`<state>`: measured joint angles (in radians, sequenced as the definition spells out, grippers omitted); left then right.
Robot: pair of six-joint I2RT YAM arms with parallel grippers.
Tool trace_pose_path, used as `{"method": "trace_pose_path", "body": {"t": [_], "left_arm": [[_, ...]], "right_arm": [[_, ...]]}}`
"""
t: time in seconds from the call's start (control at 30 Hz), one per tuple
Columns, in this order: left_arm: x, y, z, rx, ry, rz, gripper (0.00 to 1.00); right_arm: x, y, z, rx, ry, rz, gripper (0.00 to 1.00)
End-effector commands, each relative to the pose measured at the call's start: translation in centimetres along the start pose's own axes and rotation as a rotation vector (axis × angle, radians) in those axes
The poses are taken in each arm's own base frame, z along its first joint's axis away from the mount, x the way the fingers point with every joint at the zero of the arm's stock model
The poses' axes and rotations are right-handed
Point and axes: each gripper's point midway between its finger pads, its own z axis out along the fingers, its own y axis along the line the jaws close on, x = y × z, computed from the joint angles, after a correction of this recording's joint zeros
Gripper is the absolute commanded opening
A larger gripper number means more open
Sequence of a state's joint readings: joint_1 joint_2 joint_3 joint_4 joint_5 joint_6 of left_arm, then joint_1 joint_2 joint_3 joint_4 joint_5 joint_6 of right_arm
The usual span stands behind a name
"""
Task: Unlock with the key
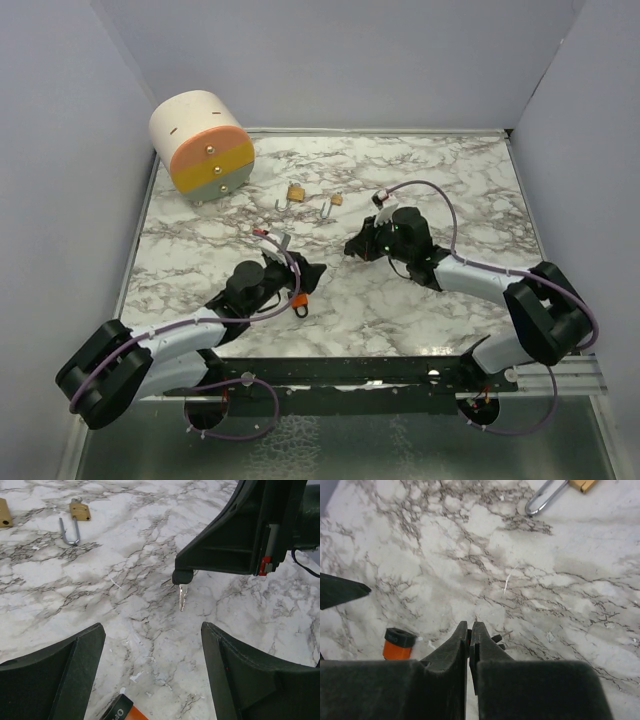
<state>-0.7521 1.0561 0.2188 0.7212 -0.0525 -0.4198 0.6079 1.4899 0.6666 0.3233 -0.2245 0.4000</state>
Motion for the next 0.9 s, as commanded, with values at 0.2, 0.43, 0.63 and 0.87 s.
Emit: {"method": "trace_pose_path", "body": {"t": [0.2, 0.43, 0.63, 0.87], "left_arm": [[-1.1, -5.0, 3.2, 0.244, 0.023, 0.012, 0.79], [-1.1, -6.7, 4.8, 0.342, 0.018, -0.008, 0.78], [-1.1, -7.7, 5.4, 0.396, 0.022, -0.005, 0.75], [-1.5, -7.8, 5.4, 0.403, 0.006, 0.0, 0.74]], "right_arm": [[-5.7, 2.6, -3.8, -0.093, -0.253, 0.044, 0.01], [-6.3, 3.0, -5.4, -0.105, -0.299, 0.035, 0.01], [-6.2, 3.3, -5.8, -0.122, -0.308, 0.026, 0.01], [-6.1, 3.0, -5.8, -0.108, -0.313, 0.027, 0.01]]}}
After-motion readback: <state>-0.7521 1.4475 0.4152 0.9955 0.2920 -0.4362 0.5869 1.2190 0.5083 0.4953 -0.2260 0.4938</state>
